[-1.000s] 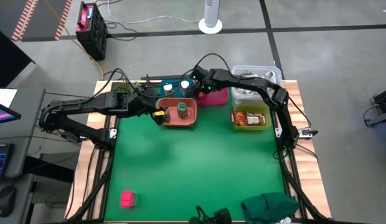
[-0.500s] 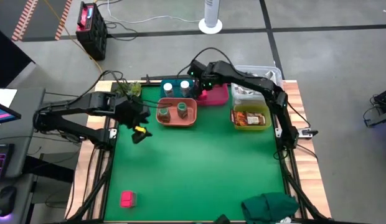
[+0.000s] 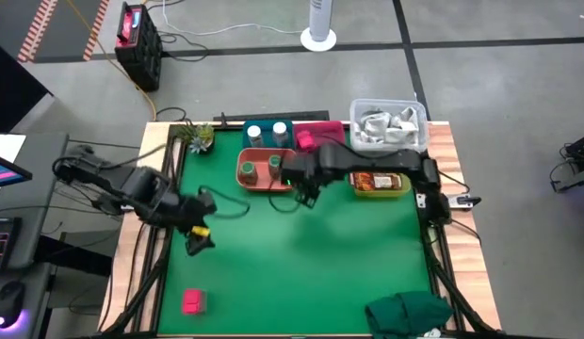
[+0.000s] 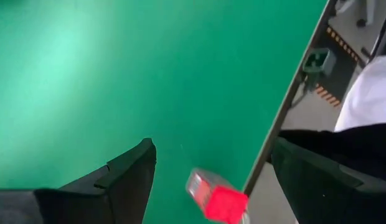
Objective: Sort spices by type
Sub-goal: Put the red seasoning can into the pink bin
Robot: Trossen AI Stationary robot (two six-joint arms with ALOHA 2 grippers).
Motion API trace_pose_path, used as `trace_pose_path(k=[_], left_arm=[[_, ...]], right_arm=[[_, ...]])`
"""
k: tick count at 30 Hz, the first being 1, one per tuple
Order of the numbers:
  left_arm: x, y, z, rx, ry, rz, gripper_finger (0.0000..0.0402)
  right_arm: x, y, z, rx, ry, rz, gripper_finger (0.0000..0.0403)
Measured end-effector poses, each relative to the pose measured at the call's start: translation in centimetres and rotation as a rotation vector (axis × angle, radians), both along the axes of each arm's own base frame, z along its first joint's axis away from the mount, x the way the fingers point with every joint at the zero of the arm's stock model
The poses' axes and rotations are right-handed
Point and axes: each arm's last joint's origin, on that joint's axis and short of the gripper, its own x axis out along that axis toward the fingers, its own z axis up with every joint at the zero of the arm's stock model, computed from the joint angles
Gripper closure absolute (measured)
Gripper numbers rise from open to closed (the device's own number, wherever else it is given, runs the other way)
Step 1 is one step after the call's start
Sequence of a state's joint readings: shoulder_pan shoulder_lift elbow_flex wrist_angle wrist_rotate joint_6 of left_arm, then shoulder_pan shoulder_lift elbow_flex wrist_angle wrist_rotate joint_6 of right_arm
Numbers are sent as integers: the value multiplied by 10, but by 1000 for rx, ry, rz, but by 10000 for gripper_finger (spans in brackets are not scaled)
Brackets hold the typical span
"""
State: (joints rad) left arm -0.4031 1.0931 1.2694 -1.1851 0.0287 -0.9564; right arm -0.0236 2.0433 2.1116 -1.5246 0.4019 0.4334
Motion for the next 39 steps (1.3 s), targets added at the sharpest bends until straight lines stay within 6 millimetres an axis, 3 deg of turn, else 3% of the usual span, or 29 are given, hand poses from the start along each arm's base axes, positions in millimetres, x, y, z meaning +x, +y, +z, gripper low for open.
trace_pose_path(k=[4,9,16,21,26,33,39], left_arm=[[-12,-24,-2,-5,24,26,95],[-27,-45,-6,-48,41,93,95],[-38,-78,-47,-197,209,343,95],[-37,-101,-77,-231,334,414,95],[-30,-121,-94,-221,398,408,95],[-15,-144,-113,-259,443,381,95],[-16,-152,-120,-261,484,399,95]], right_arm=[[-11,33,17,-16,-51,81,104],[-38,56,53,0,-179,106,111],[-63,88,86,-6,-440,10,111],[-66,114,87,-11,-499,28,111],[-67,130,84,11,-515,29,111],[-67,135,83,22,-528,16,111],[-67,135,83,21,-530,15,111]])
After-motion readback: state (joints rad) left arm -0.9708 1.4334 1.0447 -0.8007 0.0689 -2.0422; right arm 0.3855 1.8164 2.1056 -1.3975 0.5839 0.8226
